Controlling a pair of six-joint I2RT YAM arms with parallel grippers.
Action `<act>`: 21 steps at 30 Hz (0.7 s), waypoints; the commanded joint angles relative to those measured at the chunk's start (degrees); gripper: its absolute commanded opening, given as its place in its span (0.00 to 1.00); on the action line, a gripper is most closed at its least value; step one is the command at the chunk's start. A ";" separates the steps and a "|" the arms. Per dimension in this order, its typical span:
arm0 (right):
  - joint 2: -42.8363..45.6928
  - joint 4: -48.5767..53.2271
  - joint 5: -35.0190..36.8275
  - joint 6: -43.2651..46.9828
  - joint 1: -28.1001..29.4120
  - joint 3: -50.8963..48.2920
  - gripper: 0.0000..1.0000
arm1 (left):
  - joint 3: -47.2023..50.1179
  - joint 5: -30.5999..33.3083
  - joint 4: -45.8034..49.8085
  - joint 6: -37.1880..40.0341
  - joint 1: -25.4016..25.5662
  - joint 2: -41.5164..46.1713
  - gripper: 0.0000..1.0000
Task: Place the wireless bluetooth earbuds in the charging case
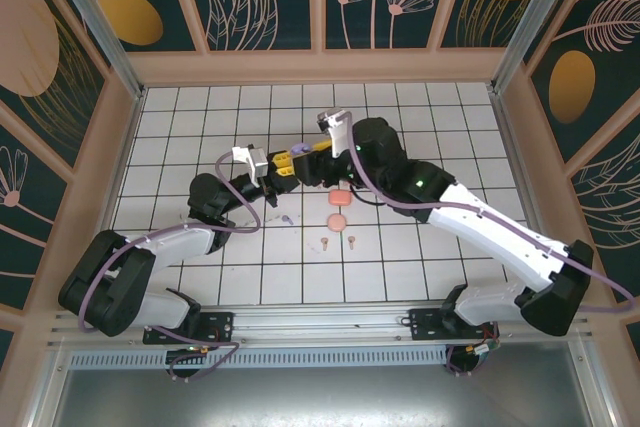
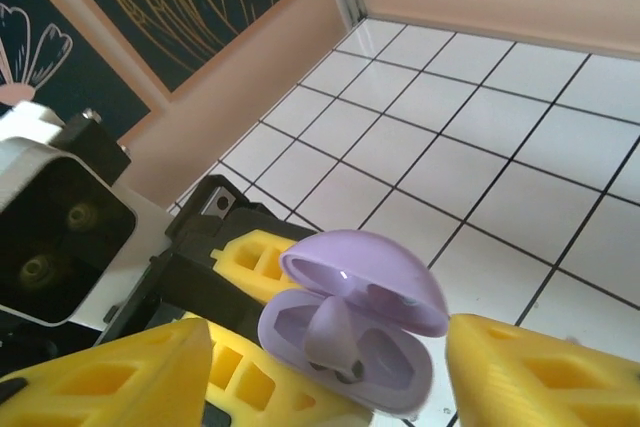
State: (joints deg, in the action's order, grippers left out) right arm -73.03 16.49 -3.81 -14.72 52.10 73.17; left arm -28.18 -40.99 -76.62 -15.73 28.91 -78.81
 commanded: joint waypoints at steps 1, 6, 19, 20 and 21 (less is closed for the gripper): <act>4.84 0.19 1.88 -1.57 -1.31 4.02 0.68 | -0.12 0.30 -3.93 -0.14 0.31 0.01 0.00; 5.34 1.63 2.40 -2.72 -2.73 5.01 0.71 | -0.03 0.49 -4.77 -0.45 0.28 -0.32 0.00; -0.49 4.16 -1.48 -2.14 -2.81 4.42 0.74 | 0.08 1.44 -4.26 0.43 0.33 0.22 0.00; -0.81 4.54 -1.46 -1.78 -2.66 4.40 0.75 | 0.02 1.46 -4.08 0.52 0.30 0.31 0.00; -1.04 4.77 -1.33 -1.57 -2.61 4.36 0.75 | -0.07 1.44 -3.82 0.60 0.34 0.27 0.00</act>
State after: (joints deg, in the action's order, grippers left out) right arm -73.10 18.96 -4.01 -17.04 49.28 77.12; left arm -28.18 -39.94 -78.04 -15.73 28.91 -78.81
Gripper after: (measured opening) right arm 0.751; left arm 0.207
